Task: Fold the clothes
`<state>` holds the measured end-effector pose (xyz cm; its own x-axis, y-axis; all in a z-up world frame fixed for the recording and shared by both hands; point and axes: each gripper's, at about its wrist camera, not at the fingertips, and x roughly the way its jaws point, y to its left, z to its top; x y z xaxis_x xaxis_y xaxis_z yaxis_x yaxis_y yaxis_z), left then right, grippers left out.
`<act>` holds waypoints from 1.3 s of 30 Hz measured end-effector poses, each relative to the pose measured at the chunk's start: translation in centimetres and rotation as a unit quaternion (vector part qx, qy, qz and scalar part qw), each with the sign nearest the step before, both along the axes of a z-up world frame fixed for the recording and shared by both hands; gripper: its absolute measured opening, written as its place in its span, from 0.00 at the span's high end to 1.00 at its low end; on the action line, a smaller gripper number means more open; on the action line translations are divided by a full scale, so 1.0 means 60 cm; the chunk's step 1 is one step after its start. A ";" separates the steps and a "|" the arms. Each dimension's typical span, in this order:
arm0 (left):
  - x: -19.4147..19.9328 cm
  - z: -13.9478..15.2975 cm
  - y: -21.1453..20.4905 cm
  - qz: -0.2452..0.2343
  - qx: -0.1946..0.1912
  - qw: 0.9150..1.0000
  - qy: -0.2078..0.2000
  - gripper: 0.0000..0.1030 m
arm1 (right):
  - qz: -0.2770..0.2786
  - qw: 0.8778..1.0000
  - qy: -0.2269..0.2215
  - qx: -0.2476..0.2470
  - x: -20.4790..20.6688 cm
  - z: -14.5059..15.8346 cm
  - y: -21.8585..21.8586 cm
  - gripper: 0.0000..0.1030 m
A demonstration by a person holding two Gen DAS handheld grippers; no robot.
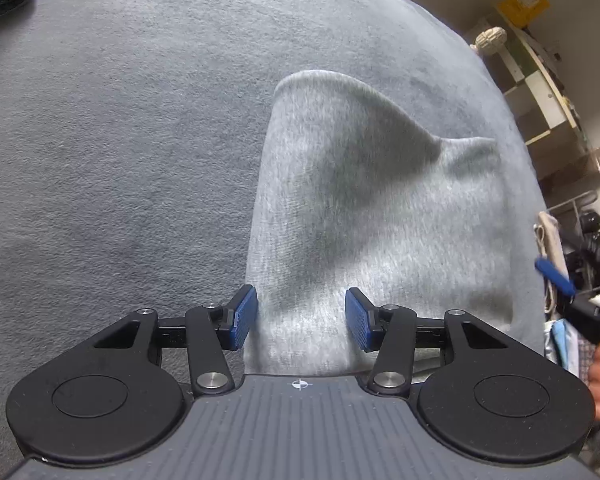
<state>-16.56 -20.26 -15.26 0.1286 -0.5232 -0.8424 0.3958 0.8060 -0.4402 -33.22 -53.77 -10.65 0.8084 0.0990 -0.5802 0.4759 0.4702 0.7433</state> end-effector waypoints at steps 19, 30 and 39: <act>0.009 -0.042 -0.016 0.013 0.012 1.000 0.004 0.52 | 0.062 0.994 0.092 -0.006 0.132 -0.083 -0.023 0.76; 0.016 -0.043 0.001 0.006 -0.017 1.000 0.010 0.51 | 0.145 0.967 0.018 -0.207 0.139 0.070 0.055 0.68; 0.013 -0.052 0.010 -0.003 -0.036 0.999 0.006 0.47 | 0.154 0.946 0.176 -0.223 0.195 -0.018 0.054 0.87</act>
